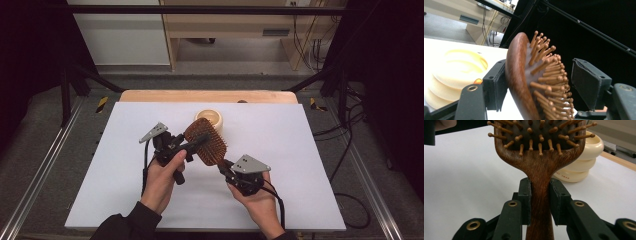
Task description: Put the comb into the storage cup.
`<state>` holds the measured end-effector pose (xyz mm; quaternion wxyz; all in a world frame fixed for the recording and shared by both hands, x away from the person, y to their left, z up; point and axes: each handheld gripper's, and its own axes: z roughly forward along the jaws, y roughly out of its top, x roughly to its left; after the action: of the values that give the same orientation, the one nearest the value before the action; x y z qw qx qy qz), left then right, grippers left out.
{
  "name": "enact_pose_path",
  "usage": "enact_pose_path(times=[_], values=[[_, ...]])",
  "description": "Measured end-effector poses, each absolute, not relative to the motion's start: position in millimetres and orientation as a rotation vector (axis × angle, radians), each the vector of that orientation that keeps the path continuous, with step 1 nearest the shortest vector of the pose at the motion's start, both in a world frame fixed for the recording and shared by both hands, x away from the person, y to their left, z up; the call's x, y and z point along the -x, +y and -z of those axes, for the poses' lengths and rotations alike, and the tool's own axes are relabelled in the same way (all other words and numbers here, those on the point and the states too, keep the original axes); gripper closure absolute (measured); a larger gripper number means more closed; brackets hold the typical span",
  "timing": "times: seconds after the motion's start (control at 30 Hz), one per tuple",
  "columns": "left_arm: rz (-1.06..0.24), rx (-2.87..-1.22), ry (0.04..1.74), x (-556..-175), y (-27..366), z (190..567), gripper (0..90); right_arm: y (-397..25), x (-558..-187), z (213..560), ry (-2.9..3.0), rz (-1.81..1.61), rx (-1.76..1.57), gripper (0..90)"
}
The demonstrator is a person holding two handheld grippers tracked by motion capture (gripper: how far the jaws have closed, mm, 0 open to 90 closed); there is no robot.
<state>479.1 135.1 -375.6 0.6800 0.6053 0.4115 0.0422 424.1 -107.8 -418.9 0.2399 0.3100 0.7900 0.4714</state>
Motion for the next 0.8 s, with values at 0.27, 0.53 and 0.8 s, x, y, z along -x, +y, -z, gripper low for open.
enact_pose_path(times=[0.27,0.53,0.8], values=[[-0.097,-1.356,0.934,-478.6,135.2,376.3,38.5,-107.8,-424.0,419.0,2.163,-1.303,-0.851,72.8],[-0.08,-1.355,0.95,-479.0,133.8,377.3,39.4,-107.6,-424.2,420.0,2.164,-1.304,-0.852,72.8],[-0.07,-1.346,0.955,-477.5,133.8,376.9,42.5,-106.4,-423.6,420.4,2.165,-1.314,-0.848,72.8]])
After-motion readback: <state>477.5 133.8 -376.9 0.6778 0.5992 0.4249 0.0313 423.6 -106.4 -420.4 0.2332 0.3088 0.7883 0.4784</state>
